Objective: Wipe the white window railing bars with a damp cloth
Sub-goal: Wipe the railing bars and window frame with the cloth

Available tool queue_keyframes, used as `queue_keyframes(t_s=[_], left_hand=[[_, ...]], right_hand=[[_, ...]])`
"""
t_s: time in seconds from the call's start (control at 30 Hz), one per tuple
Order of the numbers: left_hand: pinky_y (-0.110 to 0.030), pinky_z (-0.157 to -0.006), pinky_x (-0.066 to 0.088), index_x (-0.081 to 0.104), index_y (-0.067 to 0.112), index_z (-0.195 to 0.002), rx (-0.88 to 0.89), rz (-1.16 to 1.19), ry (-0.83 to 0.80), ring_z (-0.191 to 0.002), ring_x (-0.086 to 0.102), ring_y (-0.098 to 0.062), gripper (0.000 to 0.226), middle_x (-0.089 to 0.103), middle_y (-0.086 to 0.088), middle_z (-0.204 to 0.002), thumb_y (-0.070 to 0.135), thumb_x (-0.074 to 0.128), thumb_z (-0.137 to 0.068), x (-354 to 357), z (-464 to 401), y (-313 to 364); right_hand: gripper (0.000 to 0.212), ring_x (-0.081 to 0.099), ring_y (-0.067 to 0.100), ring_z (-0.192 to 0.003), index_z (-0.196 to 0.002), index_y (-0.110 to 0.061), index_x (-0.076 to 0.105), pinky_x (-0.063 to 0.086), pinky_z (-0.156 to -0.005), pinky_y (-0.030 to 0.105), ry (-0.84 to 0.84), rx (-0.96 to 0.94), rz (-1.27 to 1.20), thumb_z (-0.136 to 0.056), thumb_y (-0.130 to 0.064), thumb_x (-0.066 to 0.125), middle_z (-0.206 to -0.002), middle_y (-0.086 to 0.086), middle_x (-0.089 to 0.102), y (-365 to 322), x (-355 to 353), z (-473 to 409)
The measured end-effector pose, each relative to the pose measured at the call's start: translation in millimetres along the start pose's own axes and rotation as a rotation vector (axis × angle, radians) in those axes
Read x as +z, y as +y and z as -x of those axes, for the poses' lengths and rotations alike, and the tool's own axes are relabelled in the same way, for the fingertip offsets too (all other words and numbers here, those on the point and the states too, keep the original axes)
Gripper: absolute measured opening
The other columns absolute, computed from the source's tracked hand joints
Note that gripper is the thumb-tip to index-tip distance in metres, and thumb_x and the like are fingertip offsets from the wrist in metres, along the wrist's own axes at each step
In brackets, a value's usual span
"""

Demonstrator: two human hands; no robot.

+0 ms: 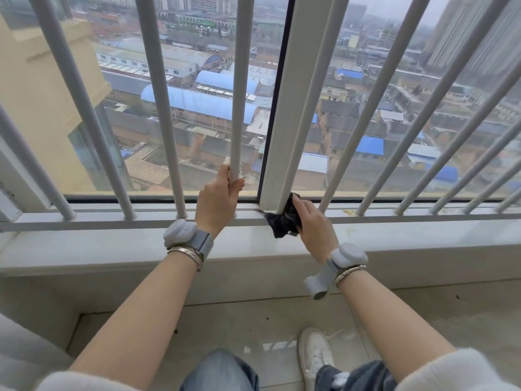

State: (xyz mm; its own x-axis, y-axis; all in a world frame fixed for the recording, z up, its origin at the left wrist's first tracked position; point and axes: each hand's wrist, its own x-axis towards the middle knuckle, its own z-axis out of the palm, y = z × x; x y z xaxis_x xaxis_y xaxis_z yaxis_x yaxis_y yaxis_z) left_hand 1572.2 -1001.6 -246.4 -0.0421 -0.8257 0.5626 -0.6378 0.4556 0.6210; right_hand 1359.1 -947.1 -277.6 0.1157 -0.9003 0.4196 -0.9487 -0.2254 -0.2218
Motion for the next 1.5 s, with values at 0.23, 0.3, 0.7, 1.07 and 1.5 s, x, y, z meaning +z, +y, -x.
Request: queue_keyframes(t_s=[0.23, 0.3, 0.7, 1.07, 1.5], left_hand=[[-0.043, -0.064, 0.054, 0.048, 0.006, -0.107, 0.011, 0.007, 0.023, -0.068, 0.066, -0.027, 0.027, 0.069, -0.009, -0.080, 0.029, 0.050, -0.094, -0.2, 1.0, 1.9], [-0.043, -0.062, 0.054, 0.048, 0.006, -0.107, 0.018, -0.005, 0.035, -0.066, 0.065, -0.027, 0.026, 0.068, -0.009, -0.078, 0.029, 0.050, -0.094, 1.4, 1.7, 3.2], [-0.044, -0.060, 0.054, 0.049, 0.006, -0.105, 0.034, 0.019, 0.061, -0.065, 0.064, -0.027, 0.027, 0.067, -0.009, -0.075, 0.030, 0.051, -0.093, 0.3, 1.1, 4.1], [-0.044, -0.066, 0.053, 0.048, 0.008, -0.106, 0.008, 0.010, 0.016, -0.074, 0.066, -0.028, 0.026, 0.070, -0.006, -0.082, 0.031, 0.049, -0.094, -3.0, 2.5, 6.9], [-0.041, -0.075, 0.053, 0.048, 0.008, -0.108, -0.044, -0.060, 0.075, -0.082, 0.068, -0.022, 0.021, 0.069, 0.004, -0.088, 0.025, 0.048, -0.095, 1.4, 7.7, 17.4]], right_hand=[[0.068, 0.056, 0.042, -0.104, -0.123, -0.001, 0.057, 0.054, -0.077, 0.048, 0.148, -0.120, 0.310, -0.060, 0.003, 0.081, -0.126, 0.025, 0.050, 31.8, -2.5, 12.7], [0.070, 0.055, 0.044, -0.109, -0.124, 0.001, 0.055, 0.050, -0.087, 0.053, 0.130, 0.028, 0.157, -0.058, 0.010, 0.077, -0.126, 0.028, 0.051, 8.8, 20.5, 10.8], [0.064, 0.058, 0.034, -0.110, -0.123, -0.013, 0.061, 0.051, -0.084, 0.039, 0.171, 0.238, -0.037, -0.065, 0.011, 0.068, -0.131, 0.010, 0.057, -17.1, 26.8, 9.5], [0.049, 0.059, 0.029, -0.106, -0.114, -0.012, 0.067, 0.056, -0.069, 0.036, 0.120, -0.296, 0.258, -0.074, 0.002, 0.043, -0.123, 0.014, 0.060, 47.4, -12.9, 49.4], [0.049, 0.043, 0.030, -0.096, -0.105, -0.013, 0.064, 0.053, -0.071, 0.041, 0.144, -0.547, 0.150, -0.061, 0.007, 0.072, -0.115, 0.013, 0.038, 39.8, 12.0, 15.0]])
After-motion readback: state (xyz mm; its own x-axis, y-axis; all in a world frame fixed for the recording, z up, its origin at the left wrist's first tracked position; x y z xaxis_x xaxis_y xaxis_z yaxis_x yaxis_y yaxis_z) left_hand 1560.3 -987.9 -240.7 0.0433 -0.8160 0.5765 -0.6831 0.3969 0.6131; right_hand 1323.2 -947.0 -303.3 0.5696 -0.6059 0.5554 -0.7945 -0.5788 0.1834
